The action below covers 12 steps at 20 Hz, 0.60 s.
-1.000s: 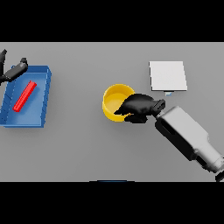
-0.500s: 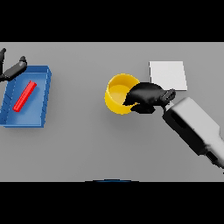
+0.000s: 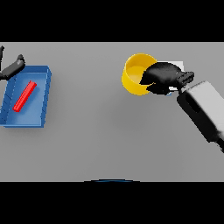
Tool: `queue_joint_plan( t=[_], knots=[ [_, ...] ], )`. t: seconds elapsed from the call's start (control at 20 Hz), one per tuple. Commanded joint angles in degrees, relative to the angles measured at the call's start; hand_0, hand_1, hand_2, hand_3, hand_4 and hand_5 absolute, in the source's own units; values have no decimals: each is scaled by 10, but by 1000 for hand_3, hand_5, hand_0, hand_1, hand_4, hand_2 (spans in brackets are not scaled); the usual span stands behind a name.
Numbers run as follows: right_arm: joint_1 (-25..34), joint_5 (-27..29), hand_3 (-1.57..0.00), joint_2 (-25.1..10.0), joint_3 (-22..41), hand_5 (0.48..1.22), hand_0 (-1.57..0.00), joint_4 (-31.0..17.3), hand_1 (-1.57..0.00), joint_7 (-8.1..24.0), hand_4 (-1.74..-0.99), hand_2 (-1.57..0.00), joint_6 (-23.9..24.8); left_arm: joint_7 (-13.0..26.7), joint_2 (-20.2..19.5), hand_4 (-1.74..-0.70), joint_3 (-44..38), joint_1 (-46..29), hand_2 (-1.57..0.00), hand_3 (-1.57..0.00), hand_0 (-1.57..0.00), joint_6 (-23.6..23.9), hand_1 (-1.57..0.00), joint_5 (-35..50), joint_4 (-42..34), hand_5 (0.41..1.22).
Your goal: Pick up the red beaker and tilt it to pour out 1 green nut into yellow bowl. Pick up the yellow bowl and place it on the metallic measuring scale.
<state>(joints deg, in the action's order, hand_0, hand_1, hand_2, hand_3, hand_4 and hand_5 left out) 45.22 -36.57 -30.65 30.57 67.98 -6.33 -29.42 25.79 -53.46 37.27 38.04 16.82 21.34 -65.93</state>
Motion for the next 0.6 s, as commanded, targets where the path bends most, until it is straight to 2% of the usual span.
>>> queue_joint_plan(
  t=[0.0, 0.15, 0.2, 0.35, 0.4, 0.45, 0.55],
  knots=[
    [4, -4, -1406, -4, -2, 1221, -1538, -16, -1559, -10, -1726, -1569, 11, 5, 0, -799, -2, -2, 1, 1, 1, 1, 1, 3, 3, 754],
    [19, -10, -1380, -10, -7, 1221, -1554, -58, -1565, -5, -1725, -1570, 30, 3, -1, -802, -1, -3, 1, 1, 1, -2, 1, 1, 6, 755],
    [25, -12, -1342, -19, -9, 1221, -1557, -71, -1566, -18, -1724, -1570, 35, 8, -2, -801, -1, -1, 1, 1, 1, -2, 1, 2, 3, 754],
    [42, -15, -1267, -15, -8, 1221, -1564, -116, -1568, -32, -1723, -1571, 50, 9, -1, -801, -3, -2, 1, 1, 1, -4, 1, 6, 2, 753],
    [42, -17, -1328, -13, -3, 1221, -1565, -118, -1554, -33, -1725, -1571, 52, 13, -1, -808, -5, -3, 1, 1, 1, 0, 1, 10, -4, 752],
    [42, -18, -1376, -15, -8, 1221, -1567, -141, -1533, -36, -1726, -1571, 61, 10, -7, -812, -7, -10, 1, 1, 1, 3, 1, 11, -7, 755],
    [44, -23, -1446, -20, -17, 1221, -1540, -192, -1460, -22, -1727, -1525, 82, 26, -10, -819, -5, -9, 1, 1, 1, 9, 1, 9, -17, 762]
  ],
)
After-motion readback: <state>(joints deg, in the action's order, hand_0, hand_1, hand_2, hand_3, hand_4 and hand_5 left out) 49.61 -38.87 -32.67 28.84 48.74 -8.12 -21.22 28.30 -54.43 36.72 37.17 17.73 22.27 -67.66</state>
